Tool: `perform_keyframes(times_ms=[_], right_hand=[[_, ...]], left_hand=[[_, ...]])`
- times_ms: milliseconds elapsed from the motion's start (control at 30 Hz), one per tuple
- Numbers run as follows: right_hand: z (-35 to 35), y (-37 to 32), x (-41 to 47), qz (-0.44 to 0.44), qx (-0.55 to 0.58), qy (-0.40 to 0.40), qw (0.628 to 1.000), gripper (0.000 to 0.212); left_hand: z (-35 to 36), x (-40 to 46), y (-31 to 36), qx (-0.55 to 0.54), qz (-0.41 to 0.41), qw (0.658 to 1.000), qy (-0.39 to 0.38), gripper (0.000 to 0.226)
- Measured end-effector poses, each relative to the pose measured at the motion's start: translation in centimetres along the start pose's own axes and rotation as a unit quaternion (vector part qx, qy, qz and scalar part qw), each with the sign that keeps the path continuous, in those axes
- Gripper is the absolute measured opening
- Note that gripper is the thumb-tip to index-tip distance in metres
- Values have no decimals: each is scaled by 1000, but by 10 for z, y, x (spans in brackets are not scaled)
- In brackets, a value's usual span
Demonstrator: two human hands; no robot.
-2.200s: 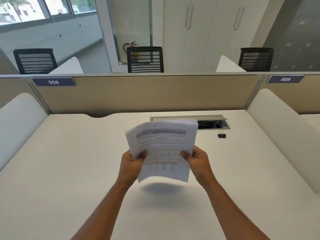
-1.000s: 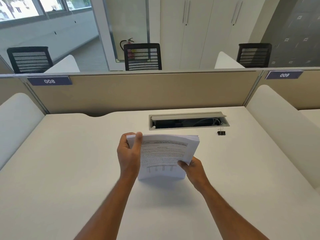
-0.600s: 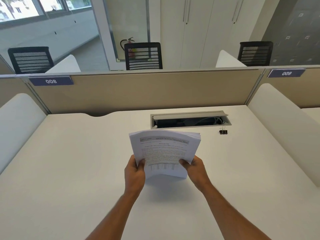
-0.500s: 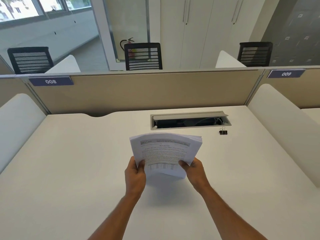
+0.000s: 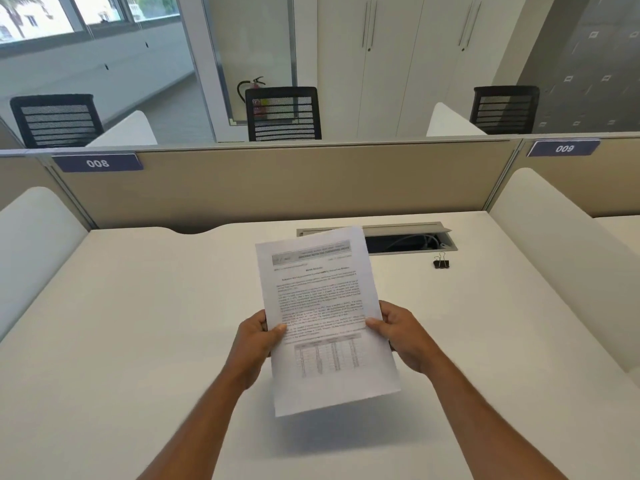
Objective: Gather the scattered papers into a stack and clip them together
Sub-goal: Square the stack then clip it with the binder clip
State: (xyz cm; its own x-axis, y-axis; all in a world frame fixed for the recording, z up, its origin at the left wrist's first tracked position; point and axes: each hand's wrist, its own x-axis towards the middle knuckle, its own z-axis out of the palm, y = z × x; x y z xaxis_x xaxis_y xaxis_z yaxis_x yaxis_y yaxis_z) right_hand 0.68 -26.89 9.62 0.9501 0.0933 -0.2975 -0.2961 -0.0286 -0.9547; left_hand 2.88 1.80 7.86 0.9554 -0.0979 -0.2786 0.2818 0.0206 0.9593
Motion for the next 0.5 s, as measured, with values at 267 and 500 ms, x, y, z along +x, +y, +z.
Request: perform_keyframes(times_ms=[267,500], right_hand=[[-7,20,-11,49,57,-14,997,29],[-12,29,-17,54,70,-18,996,29]], left_hand=[[6,-4,3,-46,-80,996,1,24],[20,26,35,-52,-47,994,87,22]])
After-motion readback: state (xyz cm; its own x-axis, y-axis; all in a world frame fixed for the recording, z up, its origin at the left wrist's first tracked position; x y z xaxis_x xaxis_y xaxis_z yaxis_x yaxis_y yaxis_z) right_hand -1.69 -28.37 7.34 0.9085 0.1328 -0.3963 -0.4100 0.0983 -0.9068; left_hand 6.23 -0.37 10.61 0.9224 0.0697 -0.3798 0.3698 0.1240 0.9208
